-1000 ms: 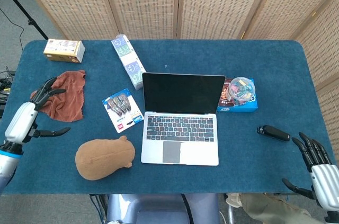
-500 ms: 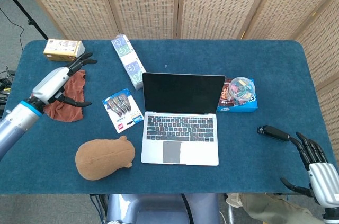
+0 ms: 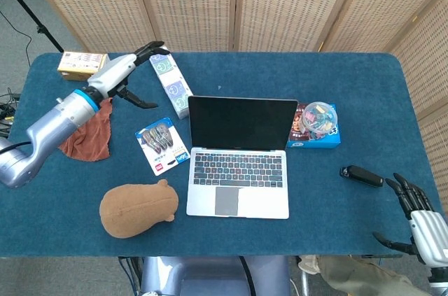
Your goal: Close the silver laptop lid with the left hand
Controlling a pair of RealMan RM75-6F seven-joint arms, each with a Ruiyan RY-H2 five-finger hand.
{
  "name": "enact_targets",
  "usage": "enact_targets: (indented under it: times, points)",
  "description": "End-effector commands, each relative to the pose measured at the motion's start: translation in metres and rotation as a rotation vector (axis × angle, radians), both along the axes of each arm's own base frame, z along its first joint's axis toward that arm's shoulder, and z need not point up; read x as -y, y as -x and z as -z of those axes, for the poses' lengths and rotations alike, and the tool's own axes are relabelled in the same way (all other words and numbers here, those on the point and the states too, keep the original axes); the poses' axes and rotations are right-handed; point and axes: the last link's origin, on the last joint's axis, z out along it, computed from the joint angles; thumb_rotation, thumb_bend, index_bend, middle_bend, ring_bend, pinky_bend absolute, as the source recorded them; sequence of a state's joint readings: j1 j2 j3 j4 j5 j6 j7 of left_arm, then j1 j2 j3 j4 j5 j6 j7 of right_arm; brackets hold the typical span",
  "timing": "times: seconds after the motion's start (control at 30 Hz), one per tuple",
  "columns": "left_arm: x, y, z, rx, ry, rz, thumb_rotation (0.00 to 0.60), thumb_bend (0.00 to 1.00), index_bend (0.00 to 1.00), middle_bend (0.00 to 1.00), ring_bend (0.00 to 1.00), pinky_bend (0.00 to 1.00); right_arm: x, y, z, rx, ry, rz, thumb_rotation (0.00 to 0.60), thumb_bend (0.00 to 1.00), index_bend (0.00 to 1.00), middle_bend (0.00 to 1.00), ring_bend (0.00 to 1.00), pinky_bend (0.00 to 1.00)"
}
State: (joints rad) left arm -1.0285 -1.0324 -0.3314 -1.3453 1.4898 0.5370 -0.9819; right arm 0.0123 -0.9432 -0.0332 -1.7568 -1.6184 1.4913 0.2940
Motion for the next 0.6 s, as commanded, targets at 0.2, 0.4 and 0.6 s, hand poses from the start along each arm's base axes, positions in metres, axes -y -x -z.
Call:
enact_targets:
  times: [0.2, 0.4, 0.6]
  points:
    - [-0.019, -0.068, 0.052, 0.041, 0.043, 0.087, 0.600, 0.09, 0.15, 0.01, 0.00, 0.08, 0.003, 0.011, -0.002, 0.013, -0.009, 0.033, 0.600, 0.18, 0.00, 0.00, 0.00, 0.05]
    - [-0.011, -0.111, 0.075, 0.079, 0.102, 0.144, 0.600, 0.09, 0.16, 0.01, 0.00, 0.08, 0.002, 0.012, 0.002, 0.009, -0.041, 0.034, 0.600, 0.18, 0.00, 0.00, 0.00, 0.05]
    - [-0.003, -0.130, 0.087, 0.012, 0.162, 0.169, 0.600, 0.09, 0.16, 0.01, 0.00, 0.08, -0.001, 0.012, 0.001, 0.007, -0.037, 0.035, 0.600, 0.18, 0.00, 0.00, 0.00, 0.05]
